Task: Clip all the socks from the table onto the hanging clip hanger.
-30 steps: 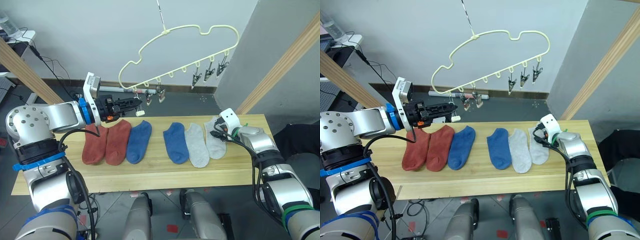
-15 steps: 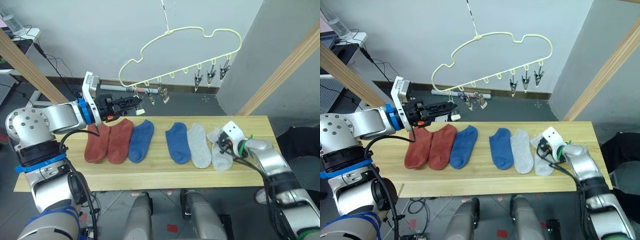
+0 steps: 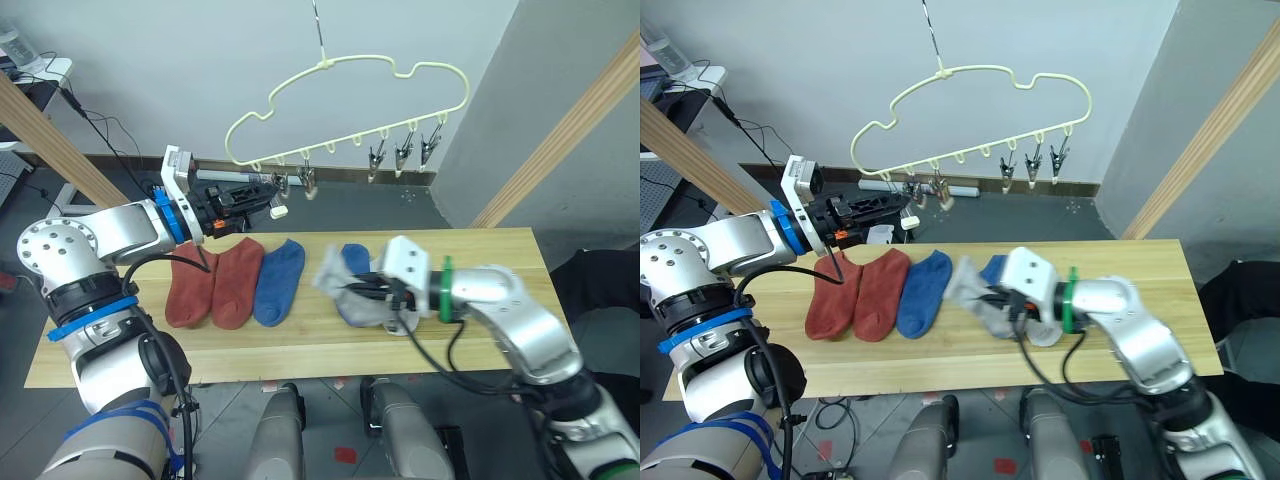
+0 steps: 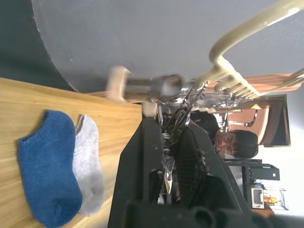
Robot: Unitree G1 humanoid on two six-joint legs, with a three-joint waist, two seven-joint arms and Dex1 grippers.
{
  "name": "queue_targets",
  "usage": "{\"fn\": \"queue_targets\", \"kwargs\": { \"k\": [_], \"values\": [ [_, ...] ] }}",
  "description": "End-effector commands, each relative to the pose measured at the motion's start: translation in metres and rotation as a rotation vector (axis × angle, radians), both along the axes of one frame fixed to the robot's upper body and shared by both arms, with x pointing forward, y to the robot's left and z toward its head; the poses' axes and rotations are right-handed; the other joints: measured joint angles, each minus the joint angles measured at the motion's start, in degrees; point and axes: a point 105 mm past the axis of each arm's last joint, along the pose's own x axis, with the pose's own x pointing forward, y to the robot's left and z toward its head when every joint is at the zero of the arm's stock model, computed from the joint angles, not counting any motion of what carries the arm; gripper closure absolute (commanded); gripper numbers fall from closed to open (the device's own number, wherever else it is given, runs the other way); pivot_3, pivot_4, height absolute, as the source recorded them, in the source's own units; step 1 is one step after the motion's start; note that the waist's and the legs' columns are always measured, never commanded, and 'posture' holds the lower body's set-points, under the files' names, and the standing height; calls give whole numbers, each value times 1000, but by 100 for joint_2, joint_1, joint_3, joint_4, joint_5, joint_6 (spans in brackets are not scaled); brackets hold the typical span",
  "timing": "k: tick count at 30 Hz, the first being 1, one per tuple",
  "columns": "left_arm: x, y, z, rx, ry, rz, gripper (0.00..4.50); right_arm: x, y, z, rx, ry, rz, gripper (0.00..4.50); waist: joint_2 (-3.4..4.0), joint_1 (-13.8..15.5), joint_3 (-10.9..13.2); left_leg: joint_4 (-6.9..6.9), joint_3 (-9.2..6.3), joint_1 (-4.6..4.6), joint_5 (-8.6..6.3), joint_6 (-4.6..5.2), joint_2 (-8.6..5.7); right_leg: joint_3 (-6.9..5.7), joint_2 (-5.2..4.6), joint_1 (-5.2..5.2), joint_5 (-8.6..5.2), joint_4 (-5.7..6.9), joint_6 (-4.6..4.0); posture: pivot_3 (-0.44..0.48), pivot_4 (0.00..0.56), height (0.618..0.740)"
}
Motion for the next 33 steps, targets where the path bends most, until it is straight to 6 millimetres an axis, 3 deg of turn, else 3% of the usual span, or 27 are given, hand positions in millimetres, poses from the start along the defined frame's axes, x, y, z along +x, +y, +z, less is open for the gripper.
{"fn": "queue_targets", "kwargs": {
  "k": [1, 5, 15, 33],
  "values": [
    [-4, -2, 10, 1, -38, -22, 4203, 14, 8, 3, -25, -61, -19, 4474, 0, 10, 0, -1, -4, 0, 2, -4, 0, -4, 0, 0, 0, 0, 0, -12, 344, 740],
    [-6, -3, 10, 8, -41, -30, 4203, 30, 18, 7, -22, -92, -45, 4474, -1, 37, 0, -1, -6, -5, 3, -5, -4, -7, -2, 1, 0, -6, 0, -8, 343, 740],
    [-9, -3, 9, 27, -48, -32, 4203, 37, 26, 23, 25, -102, -28, 4474, -1, 29, 0, -4, -7, -8, 4, -8, 2, -7, -10, -6, 0, 0, -1, 4, 342, 740],
    [-7, -1, 10, 43, -55, -8, 4203, 22, 25, 34, 28, -115, 10, 4474, -1, 30, 0, -4, -7, -8, 4, -8, 1, -7, -10, -6, 0, 2, -1, 3, 339, 740]
  ]
}}
